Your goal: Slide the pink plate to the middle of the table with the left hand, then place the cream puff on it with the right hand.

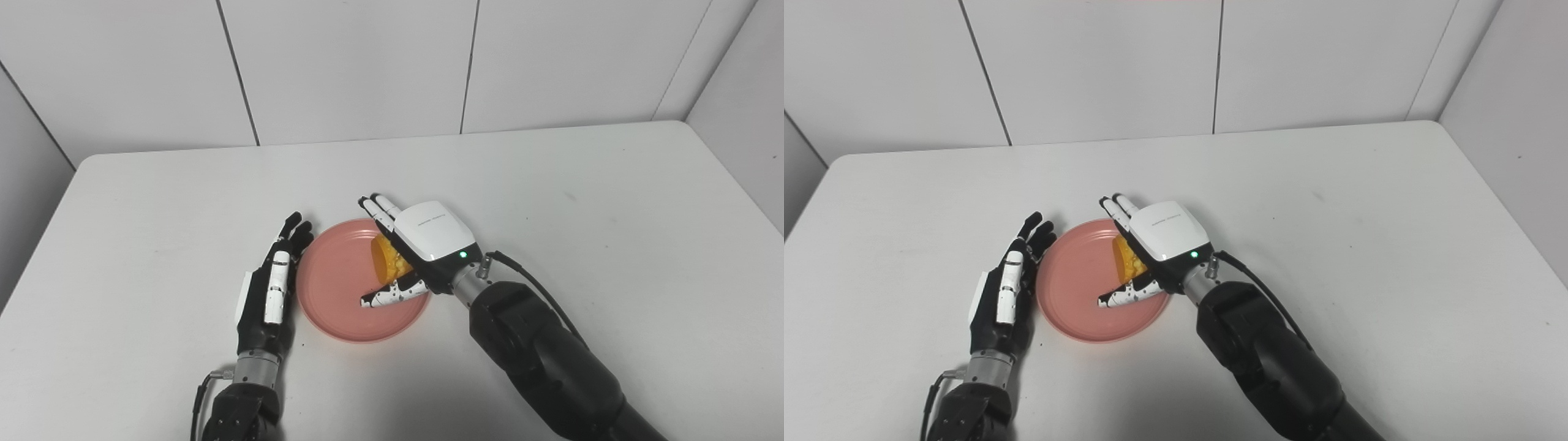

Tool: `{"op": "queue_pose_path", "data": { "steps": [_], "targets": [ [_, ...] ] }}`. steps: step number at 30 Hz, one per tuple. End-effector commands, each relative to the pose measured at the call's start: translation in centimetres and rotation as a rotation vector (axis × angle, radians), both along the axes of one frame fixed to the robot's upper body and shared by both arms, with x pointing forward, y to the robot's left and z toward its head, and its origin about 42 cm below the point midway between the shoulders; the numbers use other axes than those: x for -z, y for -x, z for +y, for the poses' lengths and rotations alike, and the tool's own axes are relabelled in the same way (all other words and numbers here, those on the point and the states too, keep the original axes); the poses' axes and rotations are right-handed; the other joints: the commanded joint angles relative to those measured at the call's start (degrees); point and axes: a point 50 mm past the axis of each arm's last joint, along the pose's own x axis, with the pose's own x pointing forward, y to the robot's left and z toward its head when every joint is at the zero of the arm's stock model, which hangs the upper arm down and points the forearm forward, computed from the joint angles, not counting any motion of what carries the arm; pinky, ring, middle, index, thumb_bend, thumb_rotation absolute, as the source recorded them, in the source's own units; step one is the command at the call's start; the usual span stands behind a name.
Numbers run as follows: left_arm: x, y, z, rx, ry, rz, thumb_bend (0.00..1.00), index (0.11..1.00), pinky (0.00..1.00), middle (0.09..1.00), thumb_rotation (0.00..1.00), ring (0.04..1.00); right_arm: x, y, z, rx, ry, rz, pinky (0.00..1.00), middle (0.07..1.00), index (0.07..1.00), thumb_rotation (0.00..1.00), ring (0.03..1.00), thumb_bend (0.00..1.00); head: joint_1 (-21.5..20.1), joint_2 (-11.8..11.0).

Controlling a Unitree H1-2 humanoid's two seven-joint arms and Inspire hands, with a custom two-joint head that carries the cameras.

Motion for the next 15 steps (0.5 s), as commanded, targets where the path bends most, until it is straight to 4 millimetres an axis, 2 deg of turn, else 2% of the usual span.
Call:
{"op": "queue_pose_path", "data": {
  "steps": [1, 9, 15],
  "targets": [
    [4.2, 2.3, -1.1, 0.015, 0.034, 0.132, 0.38, 0.895, 0.89, 0.909, 1.00, 0.907, -3.4, 0.3, 1.0, -0.064, -0.060, -0.111, 0.89, 1.000, 1.000, 0.66, 0.995, 1.00, 0.0, 0.1],
    [4.3, 2.2, -0.8, 0.021, 0.004, 0.120, 0.39, 0.901, 0.90, 0.908, 1.00, 0.898, -6.4, 1.1, -0.2, -0.060, -0.136, -0.197, 0.92, 1.000, 1.000, 0.67, 0.999, 0.98, -0.5, -0.3],
    [4.7, 2.0, -0.5, 0.027, -0.007, 0.117, 0.40, 0.903, 0.90, 0.908, 1.00, 0.899, -7.6, 1.2, -1.3, -0.036, -0.176, -0.235, 0.88, 1.000, 1.000, 0.68, 0.977, 0.97, -0.8, -0.4]
  ]
}}
